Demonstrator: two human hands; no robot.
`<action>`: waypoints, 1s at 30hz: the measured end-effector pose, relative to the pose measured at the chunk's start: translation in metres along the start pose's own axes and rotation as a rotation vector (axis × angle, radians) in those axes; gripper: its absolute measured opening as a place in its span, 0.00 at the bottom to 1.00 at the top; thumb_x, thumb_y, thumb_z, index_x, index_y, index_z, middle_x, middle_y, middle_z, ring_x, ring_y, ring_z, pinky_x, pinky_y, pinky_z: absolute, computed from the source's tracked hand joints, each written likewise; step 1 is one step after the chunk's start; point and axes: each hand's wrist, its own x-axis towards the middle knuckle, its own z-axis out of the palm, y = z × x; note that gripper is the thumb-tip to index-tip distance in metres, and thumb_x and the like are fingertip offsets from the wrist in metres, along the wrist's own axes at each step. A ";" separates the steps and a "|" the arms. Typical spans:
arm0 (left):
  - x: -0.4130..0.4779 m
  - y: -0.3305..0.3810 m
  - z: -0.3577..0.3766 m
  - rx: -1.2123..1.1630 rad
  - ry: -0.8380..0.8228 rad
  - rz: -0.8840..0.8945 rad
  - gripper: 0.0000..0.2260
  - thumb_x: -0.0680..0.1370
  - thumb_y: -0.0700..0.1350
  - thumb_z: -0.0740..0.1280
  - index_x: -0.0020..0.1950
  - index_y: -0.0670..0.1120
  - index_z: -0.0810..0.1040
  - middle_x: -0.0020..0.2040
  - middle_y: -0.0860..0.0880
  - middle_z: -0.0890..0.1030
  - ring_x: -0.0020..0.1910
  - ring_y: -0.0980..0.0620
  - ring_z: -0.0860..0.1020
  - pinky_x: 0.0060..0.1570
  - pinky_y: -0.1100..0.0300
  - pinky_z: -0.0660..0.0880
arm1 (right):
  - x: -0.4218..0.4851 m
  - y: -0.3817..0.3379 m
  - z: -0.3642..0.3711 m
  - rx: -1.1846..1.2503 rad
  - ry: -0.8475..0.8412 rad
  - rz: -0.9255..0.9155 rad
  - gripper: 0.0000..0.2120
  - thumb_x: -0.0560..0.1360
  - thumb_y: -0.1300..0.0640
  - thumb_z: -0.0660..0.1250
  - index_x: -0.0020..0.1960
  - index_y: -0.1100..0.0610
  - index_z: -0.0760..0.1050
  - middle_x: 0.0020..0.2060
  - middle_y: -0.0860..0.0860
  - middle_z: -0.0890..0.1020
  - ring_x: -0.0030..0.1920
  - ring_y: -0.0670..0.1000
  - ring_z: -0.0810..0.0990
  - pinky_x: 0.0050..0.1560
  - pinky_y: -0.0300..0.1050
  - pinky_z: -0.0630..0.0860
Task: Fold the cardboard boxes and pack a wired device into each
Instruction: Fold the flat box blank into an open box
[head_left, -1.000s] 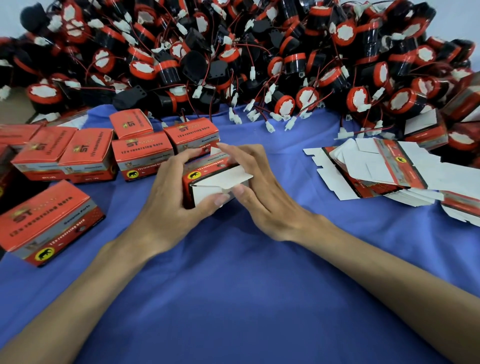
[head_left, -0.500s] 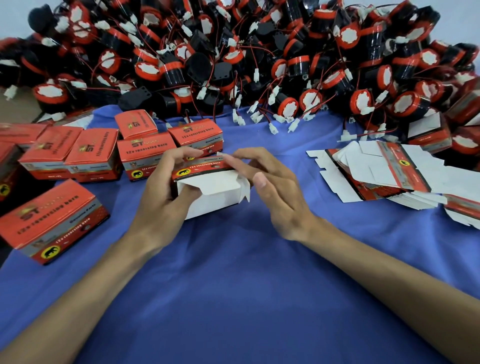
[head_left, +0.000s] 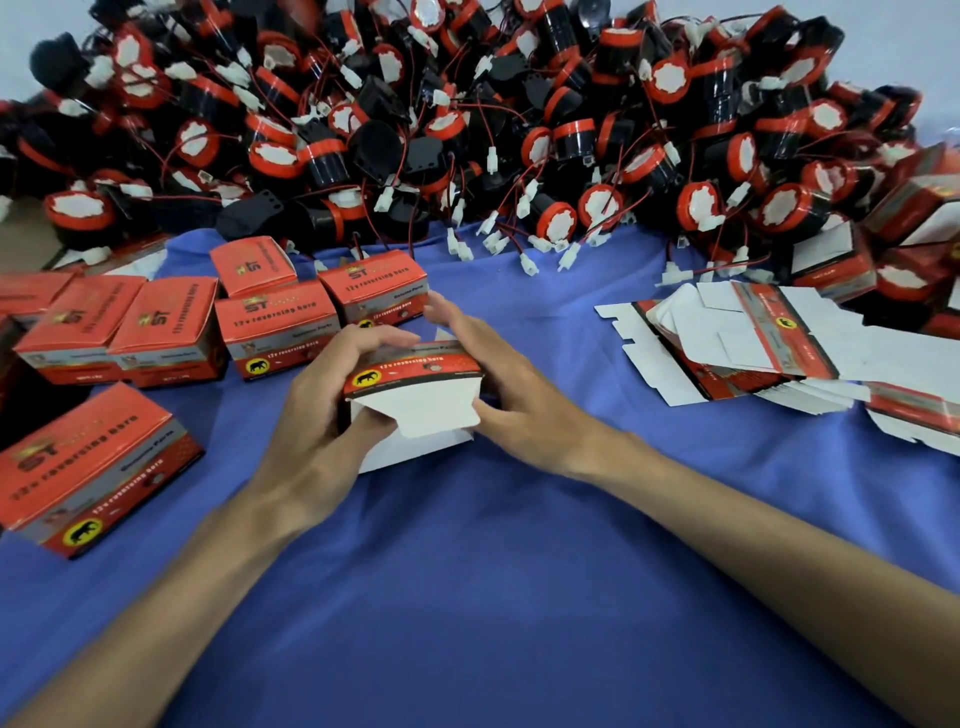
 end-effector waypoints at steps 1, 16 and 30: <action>0.000 0.000 0.001 0.024 -0.017 0.015 0.16 0.72 0.54 0.60 0.60 0.53 0.71 0.55 0.65 0.77 0.54 0.60 0.77 0.51 0.68 0.72 | -0.001 0.001 0.000 0.004 -0.016 0.015 0.35 0.75 0.65 0.62 0.77 0.51 0.51 0.68 0.56 0.68 0.67 0.53 0.69 0.66 0.55 0.69; 0.000 -0.001 0.005 0.073 -0.037 0.017 0.20 0.76 0.67 0.58 0.60 0.55 0.69 0.56 0.56 0.76 0.53 0.57 0.78 0.48 0.61 0.75 | -0.002 0.010 0.002 -0.101 0.033 -0.102 0.30 0.74 0.71 0.58 0.74 0.60 0.56 0.67 0.58 0.68 0.62 0.54 0.72 0.63 0.49 0.71; -0.001 -0.004 0.009 0.119 -0.002 -0.084 0.20 0.70 0.52 0.56 0.63 0.60 0.64 0.60 0.56 0.71 0.64 0.51 0.71 0.62 0.61 0.68 | -0.002 0.007 -0.001 -0.048 0.075 -0.121 0.27 0.76 0.72 0.56 0.73 0.59 0.59 0.68 0.55 0.70 0.66 0.51 0.71 0.65 0.45 0.70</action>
